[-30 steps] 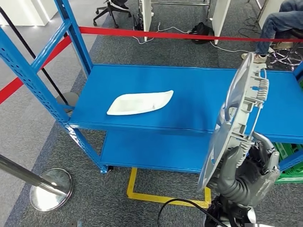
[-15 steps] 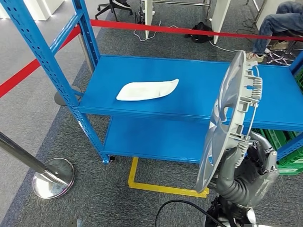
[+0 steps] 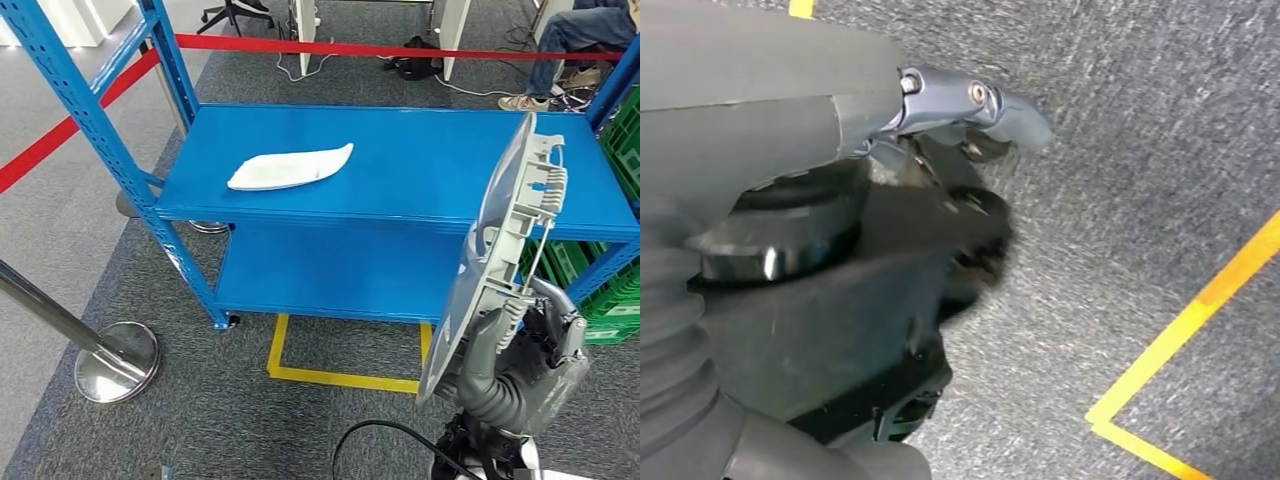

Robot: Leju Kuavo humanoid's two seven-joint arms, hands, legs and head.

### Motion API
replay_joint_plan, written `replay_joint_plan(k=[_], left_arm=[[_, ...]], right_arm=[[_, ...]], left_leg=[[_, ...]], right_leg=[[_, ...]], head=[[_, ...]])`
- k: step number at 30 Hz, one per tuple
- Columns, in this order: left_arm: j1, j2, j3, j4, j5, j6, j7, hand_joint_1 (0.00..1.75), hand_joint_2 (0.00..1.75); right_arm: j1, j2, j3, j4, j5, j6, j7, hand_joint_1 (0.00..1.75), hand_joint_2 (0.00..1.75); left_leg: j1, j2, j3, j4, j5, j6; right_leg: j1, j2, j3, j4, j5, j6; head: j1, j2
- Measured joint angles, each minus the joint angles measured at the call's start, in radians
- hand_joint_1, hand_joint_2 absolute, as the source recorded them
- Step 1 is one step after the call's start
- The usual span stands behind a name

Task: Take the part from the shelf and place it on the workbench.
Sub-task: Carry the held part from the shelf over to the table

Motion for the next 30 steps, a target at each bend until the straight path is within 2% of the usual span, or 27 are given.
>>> replay_joint_plan(k=[1, 2, 3, 5, 6, 7, 8, 10, 11, 12, 13, 14, 15, 16, 17, 18, 20, 21, 22, 23, 24, 25, 26, 27, 28, 29, 30], left_arm=[[-0.001, 0.000, 0.000, 0.000, 0.000, 0.001, 0.000, 0.00, 1.75], [-0.003, 0.000, 0.000, 0.000, 0.000, 0.002, -0.001, 0.00, 1.75], [-0.004, 0.000, 0.000, 0.000, 0.000, 0.002, -0.001, 0.00, 1.75], [-0.002, -0.001, 0.000, 0.000, 0.000, 0.003, -0.001, 0.00, 1.75], [-0.001, -0.001, 0.000, 0.000, 0.000, 0.004, -0.001, 0.00, 1.75], [-0.001, -0.002, 0.000, 0.000, 0.000, 0.004, -0.001, 0.00, 1.75], [-0.001, -0.002, 0.000, 0.000, 0.000, 0.004, -0.002, 0.00, 1.75], [-0.001, -0.002, 0.000, 0.000, 0.000, 0.004, -0.002, 0.00, 1.75], [-0.001, -0.002, 0.000, 0.000, 0.000, 0.004, -0.002, 0.00, 1.75], [0.000, -0.002, 0.000, 0.000, 0.000, 0.004, -0.002, 0.00, 1.75], [0.000, -0.002, 0.000, 0.000, 0.000, 0.004, -0.002, 0.00, 1.75], [0.000, -0.002, 0.000, 0.000, 0.000, 0.004, -0.002, 0.00, 1.75], [0.000, -0.002, 0.000, 0.000, -0.001, 0.004, -0.002, 0.00, 1.75], [0.000, -0.002, 0.000, 0.000, -0.001, 0.004, -0.002, 0.00, 1.75], [0.000, -0.002, 0.000, 0.000, -0.001, 0.004, -0.002, 0.00, 1.75], [0.000, -0.001, 0.000, 0.000, -0.001, 0.004, -0.002, 0.00, 1.75], [0.000, -0.001, 0.000, 0.000, -0.001, 0.004, -0.002, 0.00, 1.75], [0.000, 0.000, 0.000, 0.000, -0.001, 0.004, -0.002, 0.00, 1.75], [0.001, 0.000, 0.000, 0.000, -0.001, 0.004, -0.002, 0.00, 1.75], [0.001, 0.000, 0.000, 0.000, -0.001, 0.004, -0.002, 0.00, 1.75], [0.001, 0.000, 0.000, 0.000, -0.001, 0.004, -0.002, 0.00, 1.75], [0.001, 0.000, 0.000, 0.000, -0.001, 0.004, -0.002, 0.00, 1.75], [0.001, 0.000, 0.000, 0.000, -0.001, 0.004, -0.002, 0.00, 1.75], [0.001, 0.000, 0.000, 0.000, -0.001, 0.004, -0.002, 0.00, 1.75], [0.001, 0.000, 0.000, 0.000, -0.001, 0.004, -0.002, 0.00, 1.75], [0.000, 0.000, 0.000, 0.000, 0.000, 0.004, -0.002, 0.00, 1.75], [0.000, 0.000, 0.000, 0.000, 0.000, 0.004, -0.002, 0.00, 1.75]], right_arm=[[0.000, 0.000, 0.000, 0.000, 0.000, 0.000, 0.000, 1.75, 1.75], [0.000, 0.000, 0.000, 0.000, 0.001, 0.000, 0.000, 1.75, 1.75], [0.000, 0.000, 0.000, 0.000, 0.001, 0.000, 0.000, 1.75, 1.75], [0.001, 0.000, 0.001, 0.000, 0.002, -0.001, 0.000, 1.75, 1.75], [0.002, 0.000, 0.001, 0.000, 0.003, -0.001, 0.000, 1.75, 1.75], [0.002, 0.000, 0.001, 0.000, 0.003, -0.002, 0.000, 1.75, 1.75], [0.003, 0.000, 0.001, 0.000, 0.004, -0.002, 0.000, 1.75, 1.75], [0.004, -0.001, 0.001, 0.000, 0.006, -0.002, 0.000, 1.75, 1.75], [0.004, -0.001, 0.001, 0.000, 0.006, -0.003, 0.000, 1.75, 1.75], [0.005, -0.002, 0.001, 0.001, 0.006, -0.003, 0.000, 1.75, 1.75], [0.005, -0.002, 0.001, 0.001, 0.006, -0.003, 0.000, 1.75, 1.75], [0.005, -0.002, 0.001, 0.001, 0.006, -0.003, 0.000, 1.75, 1.75], [0.004, -0.003, 0.001, 0.002, 0.006, -0.003, 0.000, 1.75, 1.75], [0.004, -0.003, 0.001, 0.002, 0.006, -0.003, 0.000, 1.75, 1.75], [0.003, -0.003, 0.001, 0.002, 0.006, -0.003, 0.000, 1.75, 1.75], [0.003, -0.003, 0.001, 0.002, 0.007, -0.003, 0.000, 1.75, 1.75], [0.004, -0.003, 0.001, 0.003, 0.007, -0.002, 0.000, 1.75, 1.75], [0.004, -0.003, 0.002, 0.003, 0.007, -0.002, 0.000, 1.75, 1.75], [0.003, -0.003, 0.002, 0.003, 0.007, -0.002, 0.001, 1.75, 1.75], [0.003, -0.003, 0.002, 0.004, 0.007, -0.003, 0.001, 1.75, 1.75], [0.002, -0.003, 0.002, 0.004, 0.007, -0.003, 0.001, 1.75, 1.75], [0.002, -0.003, 0.002, 0.004, 0.008, -0.003, 0.002, 1.75, 1.75], [0.002, -0.003, 0.002, 0.005, 0.008, -0.003, 0.002, 1.75, 1.75], [0.002, -0.003, 0.002, 0.006, 0.008, -0.003, 0.002, 1.75, 1.75], [0.002, -0.003, 0.002, 0.008, 0.008, -0.003, 0.003, 1.75, 1.75], [0.002, -0.003, 0.002, 0.008, 0.008, -0.003, 0.004, 1.75, 1.75], [0.001, -0.003, 0.002, 0.008, 0.008, -0.003, 0.005, 1.75, 1.75]], left_leg=[[-0.002, 0.000, 0.049, -0.072, 0.012, 0.007], [-0.005, 0.000, 0.084, -0.125, 0.017, 0.013], [-0.007, 0.000, 0.102, -0.156, 0.017, 0.019], [-0.009, 0.000, 0.099, -0.169, 0.025, 0.028], [-0.008, 0.001, 0.094, -0.171, 0.032, 0.033], [-0.006, 0.002, 0.088, -0.174, 0.040, 0.039], [-0.004, 0.003, 0.081, -0.176, 0.050, 0.044], [-0.004, 0.004, 0.061, -0.176, 0.065, 0.050], [-0.004, 0.004, 0.050, -0.175, 0.074, 0.050], [-0.004, 0.005, 0.039, -0.174, 0.082, 0.050], [-0.004, 0.005, 0.028, -0.173, 0.090, 0.048], [-0.003, 0.004, 0.017, -0.171, 0.097, 0.045], [-0.002, 0.004, 0.007, -0.167, 0.104, 0.041], [-0.003, 0.003, -0.003, -0.162, 0.109, 0.036], [-0.004, 0.003, -0.010, -0.157, 0.115, 0.031], [-0.006, 0.002, -0.015, -0.154, 0.121, 0.026], [-0.008, 0.002, -0.022, -0.152, 0.135, 0.018], [-0.007, 0.002, -0.028, -0.149, 0.132, 0.013], [-0.006, 0.002, -0.036, -0.134, 0.115, 0.007], [-0.005, 0.003, -0.050, -0.100, 0.081, 0.001], [-0.004, 0.003, -0.070, -0.044, 0.034, -0.005], [-0.003, 0.003, -0.091, 0.025, -0.013, -0.008], [-0.002, 0.003, -0.109, 0.088, -0.046, -0.010], [-0.002, 0.003, -0.115, 0.129, -0.060, -0.010], [-0.003, 0.003, -0.104, 0.134, -0.053, -0.008], [-0.003, 0.003, -0.075, 0.103, -0.031, -0.004], [-0.004, 0.002, -0.029, 0.041, -0.005, 0.003]], right_leg=[[0.002, 0.000, -0.006, 0.001, 0.006, 0.004], [0.003, 0.000, -0.010, 0.001, 0.013, 0.009], [0.003, -0.001, -0.014, 0.001, 0.019, 0.015], [0.001, -0.002, -0.020, -0.001, 0.032, 0.027], [0.000, -0.002, -0.026, 0.003, 0.026, 0.033], [-0.001, -0.002, -0.035, 0.021, 0.005, 0.039], [-0.001, -0.002, -0.050, 0.060, -0.030, 0.044], [-0.003, -0.002, -0.090, 0.188, -0.120, 0.054], [-0.004, -0.002, -0.104, 0.246, -0.147, 0.058], [-0.004, -0.002, -0.103, 0.277, -0.153, 0.061], [-0.005, -0.002, -0.084, 0.269, -0.140, 0.063], [-0.006, -0.003, -0.046, 0.224, -0.113, 0.064], [-0.008, -0.003, 0.004, 0.153, -0.091, 0.066], [-0.008, -0.003, 0.053, 0.080, -0.080, 0.067], [-0.008, -0.001, 0.086, 0.027, -0.077, 0.064], [-0.008, 0.001, 0.102, -0.002, -0.082, 0.060], [-0.006, 0.003, 0.093, -0.005, -0.077, 0.042], [-0.006, 0.002, 0.085, -0.004, -0.072, 0.033], [-0.007, 0.002, 0.078, -0.004, -0.064, 0.022], [-0.008, 0.001, 0.069, -0.004, -0.056, 0.013], [-0.008, 0.000, 0.061, -0.004, -0.048, 0.006], [-0.007, -0.001, 0.050, -0.004, -0.040, 0.002], [-0.006, -0.001, 0.038, -0.003, -0.031, 0.000], [-0.005, -0.002, 0.026, -0.003, -0.023, 0.000], [-0.004, -0.001, 0.016, -0.003, -0.015, 0.000], [-0.003, -0.001, 0.006, -0.002, -0.008, 0.001], [-0.002, 0.000, -0.001, -0.002, -0.002, 0.003]], head=[[0.000, 0.000], [0.000, 0.000], [0.000, 0.000], [0.001, 0.000], [0.000, 0.000], [0.002, 0.000], [0.004, 0.000], [0.008, 0.000], [0.008, 0.000], [0.008, 0.000], [0.008, 0.000], [0.008, 0.000], [0.008, 0.000], [0.009, 0.000], [0.010, 0.000], [0.010, 0.000], [0.009, 0.000], [0.010, 0.000], [0.008, 0.000], [0.006, 0.000], [0.004, 0.000], [0.002, 0.000], [0.002, 0.000], [0.002, 0.000], [0.002, 0.000], [0.002, 0.000], [0.002, 0.000]])
